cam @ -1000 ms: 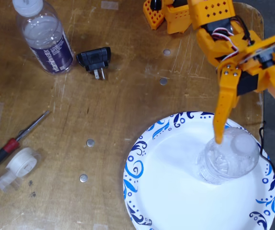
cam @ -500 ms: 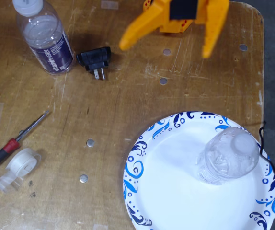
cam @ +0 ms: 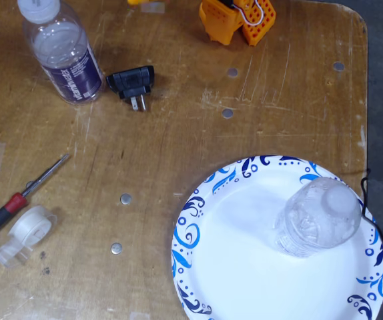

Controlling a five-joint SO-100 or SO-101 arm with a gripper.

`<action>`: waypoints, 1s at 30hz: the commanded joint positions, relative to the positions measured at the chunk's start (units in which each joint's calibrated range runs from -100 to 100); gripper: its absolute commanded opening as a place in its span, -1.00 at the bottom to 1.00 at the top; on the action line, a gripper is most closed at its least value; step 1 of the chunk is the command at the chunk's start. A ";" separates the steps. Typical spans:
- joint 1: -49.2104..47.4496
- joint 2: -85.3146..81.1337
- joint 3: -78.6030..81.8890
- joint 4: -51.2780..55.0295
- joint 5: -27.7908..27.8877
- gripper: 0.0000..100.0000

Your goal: Move the bottles to the plate

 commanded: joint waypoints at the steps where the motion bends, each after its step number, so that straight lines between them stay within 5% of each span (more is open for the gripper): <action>1: 8.19 -1.93 2.79 -2.87 0.00 -0.14; 12: 10.77 2.04 16.67 -25.24 2.40 -0.14; 24: 16.17 11.23 16.67 -26.63 2.35 -0.14; 30: 17.14 21.18 15.50 -35.77 2.51 -0.13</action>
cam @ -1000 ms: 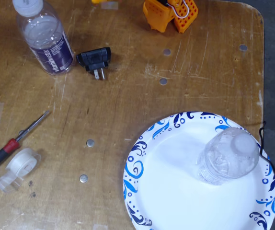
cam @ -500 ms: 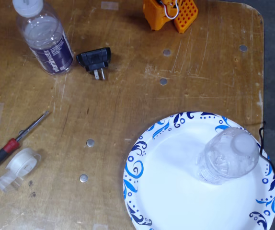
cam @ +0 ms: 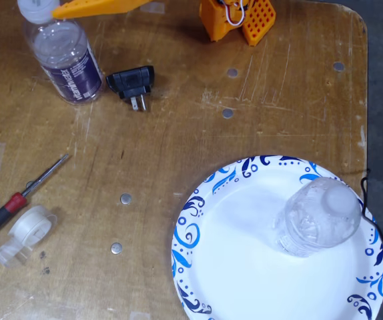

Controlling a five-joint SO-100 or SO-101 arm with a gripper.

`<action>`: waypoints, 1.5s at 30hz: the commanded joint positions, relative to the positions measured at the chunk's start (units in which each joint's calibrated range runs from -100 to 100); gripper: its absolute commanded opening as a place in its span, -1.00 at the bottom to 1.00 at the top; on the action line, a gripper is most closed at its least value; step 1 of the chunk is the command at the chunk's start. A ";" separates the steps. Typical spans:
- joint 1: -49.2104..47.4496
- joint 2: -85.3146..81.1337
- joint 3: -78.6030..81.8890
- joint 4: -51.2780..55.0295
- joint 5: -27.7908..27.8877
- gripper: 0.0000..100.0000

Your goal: Move the bottles to the plate

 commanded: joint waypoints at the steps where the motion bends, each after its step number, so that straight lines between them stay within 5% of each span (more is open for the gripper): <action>1: 0.27 5.41 -2.76 -6.37 0.22 -0.14; 22: 0.38 14.01 -5.28 -13.42 0.11 -0.15; 31: 3.29 14.60 -4.83 -14.03 0.06 -0.77; 45: 1.57 14.52 -9.42 -14.03 0.01 -0.80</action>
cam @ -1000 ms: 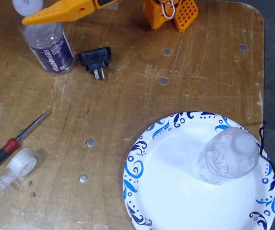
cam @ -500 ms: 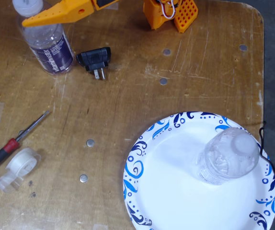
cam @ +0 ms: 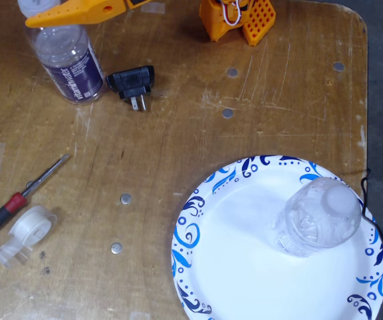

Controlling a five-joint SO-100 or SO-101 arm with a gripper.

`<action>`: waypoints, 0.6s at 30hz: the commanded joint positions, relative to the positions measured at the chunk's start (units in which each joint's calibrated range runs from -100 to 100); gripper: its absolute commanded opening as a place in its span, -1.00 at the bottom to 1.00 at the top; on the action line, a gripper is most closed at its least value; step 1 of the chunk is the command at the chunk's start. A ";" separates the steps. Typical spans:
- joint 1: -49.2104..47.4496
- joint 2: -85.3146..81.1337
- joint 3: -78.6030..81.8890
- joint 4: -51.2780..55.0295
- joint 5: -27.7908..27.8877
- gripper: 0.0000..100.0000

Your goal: Move the bottles to the plate

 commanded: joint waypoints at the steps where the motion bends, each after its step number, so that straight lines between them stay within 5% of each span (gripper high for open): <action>1: -2.09 -0.16 -7.81 -0.49 -0.46 -0.80; 9: -10.39 4.73 -26.64 4.91 -3.75 -0.80; 18: -36.48 17.38 -46.01 5.17 -4.06 -0.80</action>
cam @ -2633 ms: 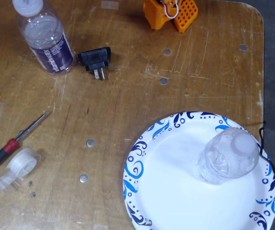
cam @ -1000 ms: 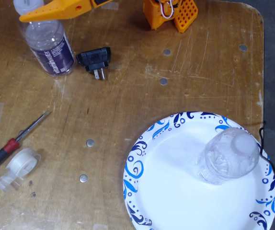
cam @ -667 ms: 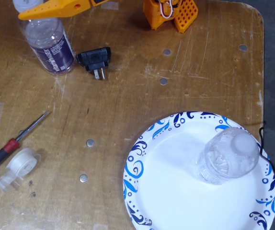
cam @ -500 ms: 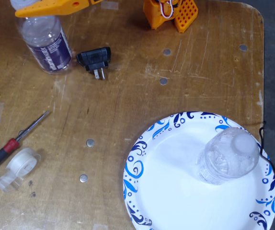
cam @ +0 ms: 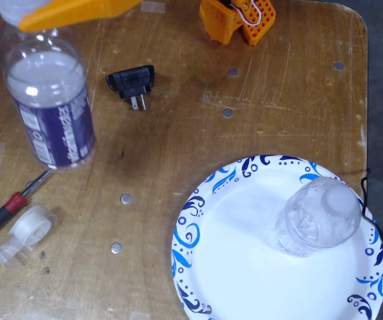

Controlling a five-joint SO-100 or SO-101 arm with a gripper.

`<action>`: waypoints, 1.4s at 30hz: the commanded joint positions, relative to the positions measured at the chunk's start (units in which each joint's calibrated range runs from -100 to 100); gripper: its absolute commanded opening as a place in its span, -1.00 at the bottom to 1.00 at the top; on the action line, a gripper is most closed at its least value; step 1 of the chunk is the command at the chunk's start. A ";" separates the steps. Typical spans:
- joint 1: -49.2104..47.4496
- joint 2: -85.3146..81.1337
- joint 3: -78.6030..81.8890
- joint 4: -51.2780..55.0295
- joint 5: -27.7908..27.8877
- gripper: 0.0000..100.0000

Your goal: Move the bottles to the plate

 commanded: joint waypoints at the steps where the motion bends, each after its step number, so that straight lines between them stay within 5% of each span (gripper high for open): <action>1: -10.48 4.97 -9.41 -0.03 -0.21 -0.80; 13: -27.62 24.45 -20.04 -0.55 -0.26 -0.80; 42: -36.68 32.37 -15.36 -0.81 0.16 -0.80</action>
